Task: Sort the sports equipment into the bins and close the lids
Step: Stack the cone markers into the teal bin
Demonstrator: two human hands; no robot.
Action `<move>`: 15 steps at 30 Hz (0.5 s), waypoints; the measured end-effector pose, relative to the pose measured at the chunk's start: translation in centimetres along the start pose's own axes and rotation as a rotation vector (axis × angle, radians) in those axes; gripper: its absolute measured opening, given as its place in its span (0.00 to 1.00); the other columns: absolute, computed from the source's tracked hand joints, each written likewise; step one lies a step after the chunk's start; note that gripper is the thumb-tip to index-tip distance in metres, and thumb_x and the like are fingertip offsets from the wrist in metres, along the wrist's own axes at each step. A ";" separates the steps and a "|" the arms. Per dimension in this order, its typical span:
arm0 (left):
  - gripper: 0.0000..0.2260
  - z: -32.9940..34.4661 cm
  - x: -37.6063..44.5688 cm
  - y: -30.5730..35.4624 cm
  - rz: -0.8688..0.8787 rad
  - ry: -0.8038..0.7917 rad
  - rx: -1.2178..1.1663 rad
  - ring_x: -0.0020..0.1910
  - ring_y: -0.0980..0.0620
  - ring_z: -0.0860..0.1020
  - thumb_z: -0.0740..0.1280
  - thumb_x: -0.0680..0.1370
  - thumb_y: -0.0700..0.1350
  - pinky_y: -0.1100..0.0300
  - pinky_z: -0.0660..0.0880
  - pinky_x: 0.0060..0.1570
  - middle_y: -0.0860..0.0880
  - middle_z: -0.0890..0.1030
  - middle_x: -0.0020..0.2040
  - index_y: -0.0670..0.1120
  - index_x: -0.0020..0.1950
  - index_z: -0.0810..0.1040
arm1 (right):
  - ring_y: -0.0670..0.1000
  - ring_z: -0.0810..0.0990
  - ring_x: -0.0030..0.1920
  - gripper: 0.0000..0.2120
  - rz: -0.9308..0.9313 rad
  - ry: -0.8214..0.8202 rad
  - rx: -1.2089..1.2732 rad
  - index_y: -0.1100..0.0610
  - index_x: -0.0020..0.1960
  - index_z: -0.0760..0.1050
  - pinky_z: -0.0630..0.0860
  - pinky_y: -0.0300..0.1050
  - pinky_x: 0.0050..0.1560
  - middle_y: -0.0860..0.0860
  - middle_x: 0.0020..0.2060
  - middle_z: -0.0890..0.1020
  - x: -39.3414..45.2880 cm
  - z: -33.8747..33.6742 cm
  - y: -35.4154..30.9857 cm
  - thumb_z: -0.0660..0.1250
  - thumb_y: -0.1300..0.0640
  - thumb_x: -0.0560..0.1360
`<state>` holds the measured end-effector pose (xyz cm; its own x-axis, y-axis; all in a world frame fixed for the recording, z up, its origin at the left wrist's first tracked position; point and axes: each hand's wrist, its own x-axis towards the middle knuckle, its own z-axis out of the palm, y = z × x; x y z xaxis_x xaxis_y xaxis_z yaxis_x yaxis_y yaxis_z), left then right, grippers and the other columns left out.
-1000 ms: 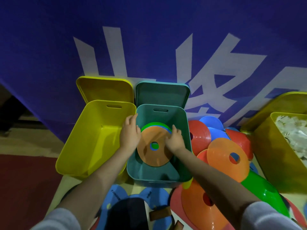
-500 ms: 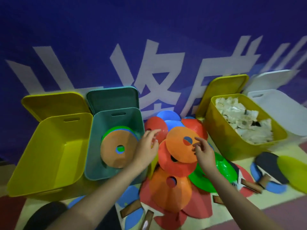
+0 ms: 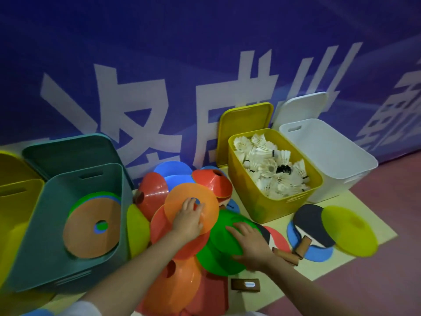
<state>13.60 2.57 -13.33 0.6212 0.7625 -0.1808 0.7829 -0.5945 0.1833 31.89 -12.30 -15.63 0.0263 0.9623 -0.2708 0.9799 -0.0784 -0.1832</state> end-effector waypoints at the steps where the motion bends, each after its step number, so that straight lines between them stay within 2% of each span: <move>1: 0.30 0.3 0.3 0.4 -0.025 -0.029 0.023 0.77 0.45 0.47 0.64 0.77 0.49 0.48 0.59 0.71 0.46 0.52 0.77 0.53 0.77 0.56 | 0.54 0.52 0.76 0.43 -0.017 -0.032 -0.033 0.47 0.78 0.48 0.53 0.54 0.73 0.52 0.77 0.55 0.2 0.1 0.2 0.66 0.38 0.71; 3: 0.31 0.7 0.7 1.0 -0.077 -0.043 0.047 0.77 0.46 0.46 0.65 0.76 0.50 0.47 0.59 0.70 0.46 0.51 0.78 0.55 0.77 0.55 | 0.56 0.52 0.77 0.43 -0.027 -0.066 -0.050 0.48 0.78 0.48 0.51 0.57 0.73 0.55 0.77 0.54 0.6 0.1 0.7 0.67 0.39 0.71; 5: 0.32 1.0 1.1 1.4 -0.119 -0.026 0.045 0.77 0.46 0.46 0.66 0.76 0.51 0.47 0.60 0.69 0.46 0.53 0.77 0.56 0.76 0.56 | 0.59 0.59 0.75 0.44 -0.058 -0.082 -0.077 0.49 0.77 0.54 0.55 0.61 0.71 0.58 0.75 0.61 0.5 0.3 1.0 0.68 0.36 0.69; 7: 0.32 1.3 1.4 1.7 -0.133 -0.020 0.034 0.76 0.46 0.52 0.67 0.75 0.50 0.49 0.64 0.66 0.48 0.59 0.74 0.55 0.76 0.57 | 0.58 0.75 0.64 0.46 -0.044 -0.105 -0.113 0.47 0.71 0.68 0.72 0.60 0.60 0.56 0.63 0.76 0.7 1.2 1.4 0.72 0.31 0.57; 9: 0.32 1.5 1.6 2.1 -0.130 -0.009 0.027 0.72 0.47 0.60 0.67 0.75 0.48 0.53 0.67 0.63 0.49 0.66 0.69 0.54 0.76 0.58 | 0.55 0.81 0.52 0.46 -0.048 -0.048 -0.112 0.45 0.64 0.74 0.79 0.54 0.49 0.52 0.50 0.82 1.1 2.4 1.9 0.75 0.31 0.48; 12: 0.30 1.1 1.8 2.7 -0.139 0.028 0.012 0.69 0.47 0.63 0.66 0.75 0.48 0.55 0.68 0.60 0.49 0.68 0.65 0.53 0.76 0.60 | 0.55 0.81 0.48 0.45 -0.107 0.015 -0.096 0.46 0.64 0.74 0.79 0.55 0.47 0.53 0.47 0.79 1.8 2.5 2.0 0.75 0.32 0.49; 15: 0.32 -0.4 1.6 2.8 -0.159 0.118 -0.087 0.67 0.47 0.64 0.67 0.74 0.55 0.55 0.69 0.59 0.48 0.69 0.62 0.52 0.76 0.61 | 0.58 0.77 0.57 0.49 -0.132 0.052 -0.096 0.49 0.72 0.65 0.74 0.60 0.57 0.56 0.55 0.77 1.8 1.9 2.3 0.71 0.30 0.56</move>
<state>16.74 2.20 -12.67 0.4784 0.8724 -0.1003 0.8617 -0.4444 0.2448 33.86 -11.20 -18.36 -0.0965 0.9749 -0.2009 0.9899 0.0728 -0.1219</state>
